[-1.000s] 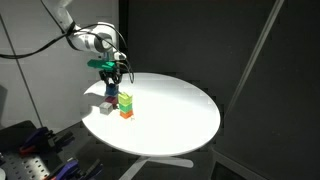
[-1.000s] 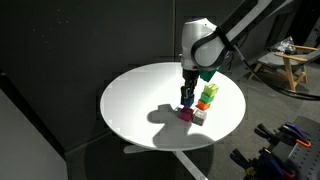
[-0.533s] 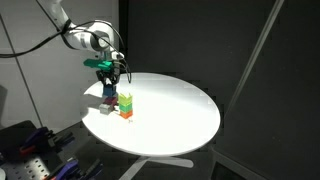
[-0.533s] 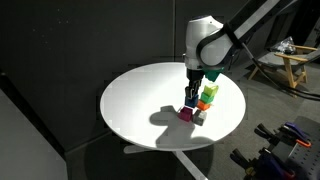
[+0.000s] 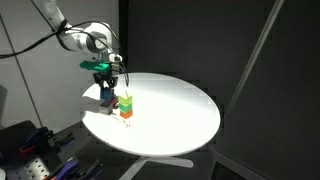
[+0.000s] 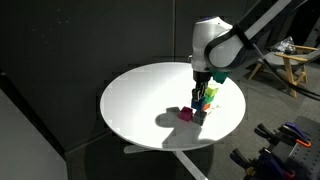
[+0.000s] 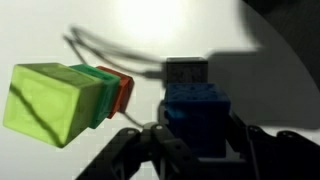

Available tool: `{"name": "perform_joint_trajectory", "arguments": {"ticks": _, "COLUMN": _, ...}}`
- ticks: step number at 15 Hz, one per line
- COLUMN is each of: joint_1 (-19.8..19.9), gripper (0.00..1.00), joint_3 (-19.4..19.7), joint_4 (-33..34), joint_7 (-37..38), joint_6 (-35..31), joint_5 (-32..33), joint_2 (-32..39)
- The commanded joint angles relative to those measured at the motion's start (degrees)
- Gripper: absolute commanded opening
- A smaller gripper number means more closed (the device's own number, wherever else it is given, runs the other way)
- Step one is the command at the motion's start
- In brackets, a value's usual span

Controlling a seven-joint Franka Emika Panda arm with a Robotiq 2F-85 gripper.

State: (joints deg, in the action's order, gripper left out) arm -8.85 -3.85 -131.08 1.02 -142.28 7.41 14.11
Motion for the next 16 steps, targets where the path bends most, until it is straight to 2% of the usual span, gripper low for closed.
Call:
{"name": "perform_joint_trajectory", "arguments": {"ticks": 1, "joint_1": 0.6, "gripper": 0.31, "joint_3": 0.2, "joint_4": -3.4, "joint_7": 0.2, "joint_6": -1.0, "joint_5": 1.9, "joint_2": -2.9}}
{"name": "perform_joint_trajectory", "arguments": {"ticks": 16, "joint_1": 0.3, "gripper": 0.31, "joint_3": 1.2, "joint_4": -6.1, "joint_7": 1.3, "joint_6": -3.5, "joint_5": 6.6, "joint_2": -2.5}}
